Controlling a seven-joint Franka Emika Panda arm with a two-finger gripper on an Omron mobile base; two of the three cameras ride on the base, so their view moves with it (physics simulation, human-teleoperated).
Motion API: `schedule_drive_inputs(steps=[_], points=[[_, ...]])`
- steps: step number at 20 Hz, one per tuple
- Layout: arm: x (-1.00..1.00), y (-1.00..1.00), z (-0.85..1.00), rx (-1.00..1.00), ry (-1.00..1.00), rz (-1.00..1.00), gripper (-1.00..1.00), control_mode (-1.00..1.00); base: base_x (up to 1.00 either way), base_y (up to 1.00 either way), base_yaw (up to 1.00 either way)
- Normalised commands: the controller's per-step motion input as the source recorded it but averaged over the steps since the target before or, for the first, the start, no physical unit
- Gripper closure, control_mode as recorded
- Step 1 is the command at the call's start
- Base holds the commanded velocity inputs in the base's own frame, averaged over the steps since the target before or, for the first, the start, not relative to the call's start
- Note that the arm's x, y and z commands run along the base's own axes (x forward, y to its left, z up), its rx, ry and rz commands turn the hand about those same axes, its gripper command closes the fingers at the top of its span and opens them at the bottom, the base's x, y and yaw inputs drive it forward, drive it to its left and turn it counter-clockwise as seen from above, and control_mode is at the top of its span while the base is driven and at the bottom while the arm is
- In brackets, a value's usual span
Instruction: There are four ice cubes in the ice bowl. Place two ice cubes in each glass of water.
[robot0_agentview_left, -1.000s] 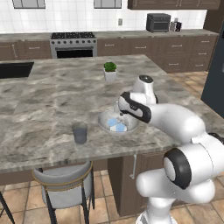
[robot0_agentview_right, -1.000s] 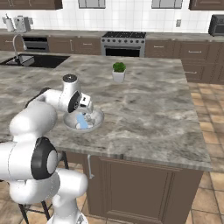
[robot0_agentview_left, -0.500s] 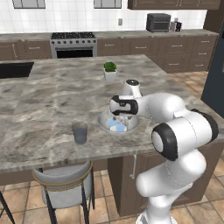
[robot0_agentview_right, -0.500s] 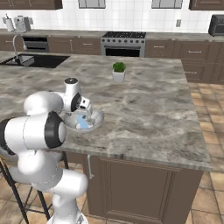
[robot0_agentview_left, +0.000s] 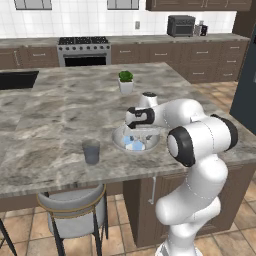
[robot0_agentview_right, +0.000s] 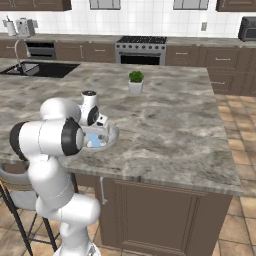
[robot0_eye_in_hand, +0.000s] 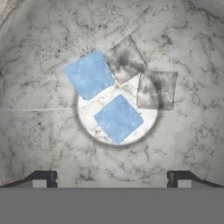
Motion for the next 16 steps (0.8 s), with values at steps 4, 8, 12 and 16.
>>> schedule_drive_inputs(steps=[4,8,12,16], points=[[0.11,0.00,-0.21,-0.01,0.04,0.00,-1.00,-1.00,0.00,0.00,0.00],[0.00,0.00,-0.25,-0.02,0.02,0.00,-1.00,-1.00,0.00,0.00,0.00],[0.09,0.00,-0.17,-0.04,0.00,0.00,-1.00,-1.00,0.00,0.00,0.00],[0.00,0.00,-0.12,-0.08,-0.01,0.00,-1.00,-1.00,0.00,0.00,0.00]])
